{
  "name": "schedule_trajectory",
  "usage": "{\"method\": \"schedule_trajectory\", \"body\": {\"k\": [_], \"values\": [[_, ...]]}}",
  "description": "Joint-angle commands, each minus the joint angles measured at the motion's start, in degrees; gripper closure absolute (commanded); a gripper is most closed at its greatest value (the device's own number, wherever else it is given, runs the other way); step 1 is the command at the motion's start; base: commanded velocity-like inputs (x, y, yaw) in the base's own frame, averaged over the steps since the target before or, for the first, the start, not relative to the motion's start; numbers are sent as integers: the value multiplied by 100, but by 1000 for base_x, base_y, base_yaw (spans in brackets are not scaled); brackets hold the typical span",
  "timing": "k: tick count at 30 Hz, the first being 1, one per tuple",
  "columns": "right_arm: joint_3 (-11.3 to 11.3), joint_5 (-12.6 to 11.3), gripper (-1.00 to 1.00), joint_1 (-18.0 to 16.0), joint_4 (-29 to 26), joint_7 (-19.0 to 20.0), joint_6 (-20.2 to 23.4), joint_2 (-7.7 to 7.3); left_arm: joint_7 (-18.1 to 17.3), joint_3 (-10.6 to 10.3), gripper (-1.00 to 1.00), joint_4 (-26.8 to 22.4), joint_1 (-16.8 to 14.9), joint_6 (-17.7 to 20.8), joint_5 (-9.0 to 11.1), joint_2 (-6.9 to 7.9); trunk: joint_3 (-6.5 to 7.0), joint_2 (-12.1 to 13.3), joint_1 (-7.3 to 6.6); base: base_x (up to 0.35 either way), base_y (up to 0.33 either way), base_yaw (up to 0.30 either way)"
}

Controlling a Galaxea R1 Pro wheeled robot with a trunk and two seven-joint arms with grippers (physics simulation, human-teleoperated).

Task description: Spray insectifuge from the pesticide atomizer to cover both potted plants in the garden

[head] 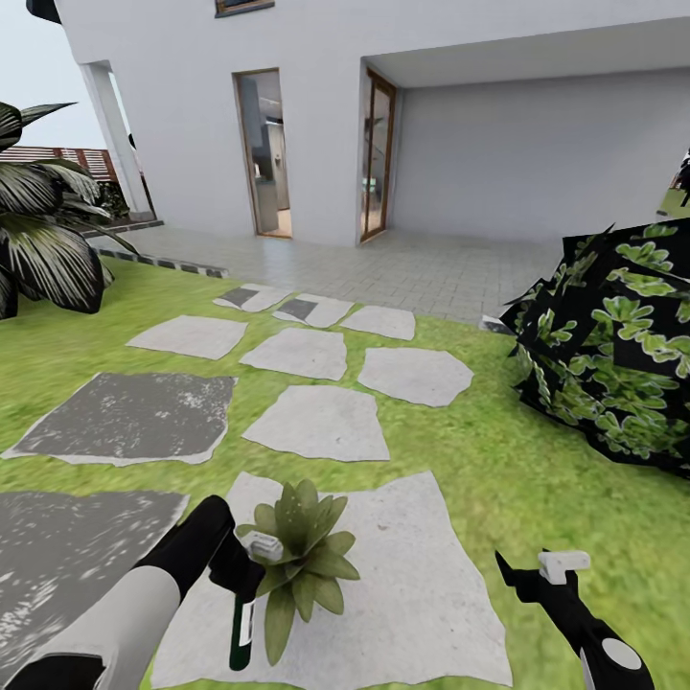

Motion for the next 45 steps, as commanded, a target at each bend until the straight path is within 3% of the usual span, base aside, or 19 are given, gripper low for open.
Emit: {"method": "schedule_trajectory", "body": {"k": [1, 20, 24, 26, 30, 32, 45], "values": [[-28, 60, -100, -7, -1, 31, -38, 4, -52, -15, 100, -9, -5, 19, -44, -5, -5, -2, -1, 2, 0, 0], [-28, 68, -100, -7, 1, 31, -38, 4, -53, -20, 100, -10, -115, 105, -23, -32, -5, -2, -1, 59, -73, 0], [-28, 69, -100, -7, 1, 31, -38, 4, -60, -61, 100, 7, -165, 134, -22, -119, -5, -2, -1, 0, 0, 0], [-28, 69, -100, -7, 1, 31, -38, 4, -61, -121, 100, 105, -170, 135, -26, -129, -5, -2, -1, 0, 0, 0], [-28, 69, -100, -7, 1, 31, -38, 4, -62, -516, 100, 603, -151, 133, -29, -130, -5, -2, -1, 0, 0, 0], [-28, 67, -100, -7, 1, 31, -38, 4, -62, -604, 100, 676, -143, 135, -29, -124, -5, -2, -1, 0, 0, 0], [-25, 65, -100, -7, 1, 43, -37, 4, -71, -635, 100, 622, -330, 136, -55, -131, -5, -2, -1, -84, 0, 0]]}}
